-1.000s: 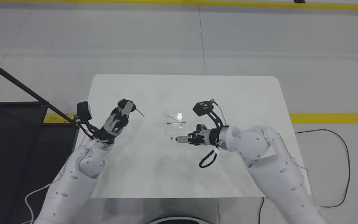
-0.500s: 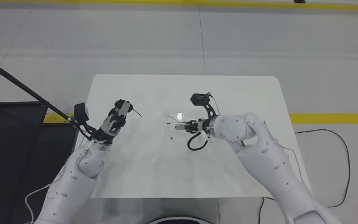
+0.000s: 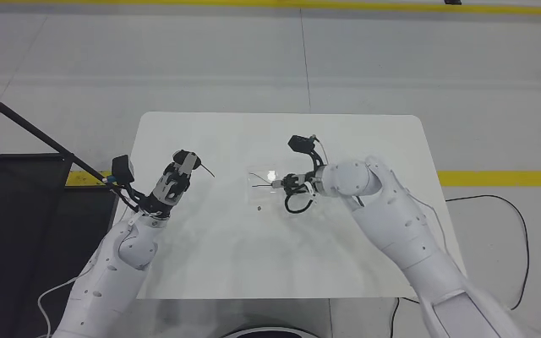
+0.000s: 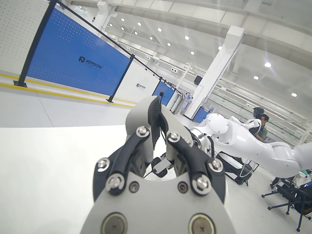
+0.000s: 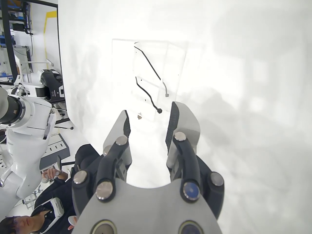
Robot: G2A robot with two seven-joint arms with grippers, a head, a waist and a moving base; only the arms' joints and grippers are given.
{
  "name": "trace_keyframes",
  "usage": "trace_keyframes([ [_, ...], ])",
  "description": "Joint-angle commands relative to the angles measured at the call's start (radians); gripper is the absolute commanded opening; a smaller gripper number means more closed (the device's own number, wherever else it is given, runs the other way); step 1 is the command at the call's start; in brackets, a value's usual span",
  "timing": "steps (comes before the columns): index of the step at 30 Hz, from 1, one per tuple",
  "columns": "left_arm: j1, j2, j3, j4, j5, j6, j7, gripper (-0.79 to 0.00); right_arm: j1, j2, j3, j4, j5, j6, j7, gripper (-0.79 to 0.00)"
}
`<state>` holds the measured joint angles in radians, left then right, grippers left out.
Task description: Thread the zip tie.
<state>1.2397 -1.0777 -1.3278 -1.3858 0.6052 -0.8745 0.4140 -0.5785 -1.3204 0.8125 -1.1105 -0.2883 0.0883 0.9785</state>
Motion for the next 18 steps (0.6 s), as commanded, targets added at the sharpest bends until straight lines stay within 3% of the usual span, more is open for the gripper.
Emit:
trace_keyframes([
  [1,0.0,0.0,0.0,0.0,0.0,0.0,0.0,-0.785,0.009,-0.004,-0.003,0.021,0.008,-0.008,0.001,-0.446],
  [7,0.0,0.0,0.0,0.0,0.0,0.0,0.0,-0.785,0.029,-0.017,-0.01,0.075,0.031,-0.028,-0.001,-0.526],
  [18,0.0,0.0,0.0,0.0,0.0,0.0,0.0,-0.785,0.045,-0.03,-0.013,0.122,0.051,-0.052,-0.002,-0.563],
])
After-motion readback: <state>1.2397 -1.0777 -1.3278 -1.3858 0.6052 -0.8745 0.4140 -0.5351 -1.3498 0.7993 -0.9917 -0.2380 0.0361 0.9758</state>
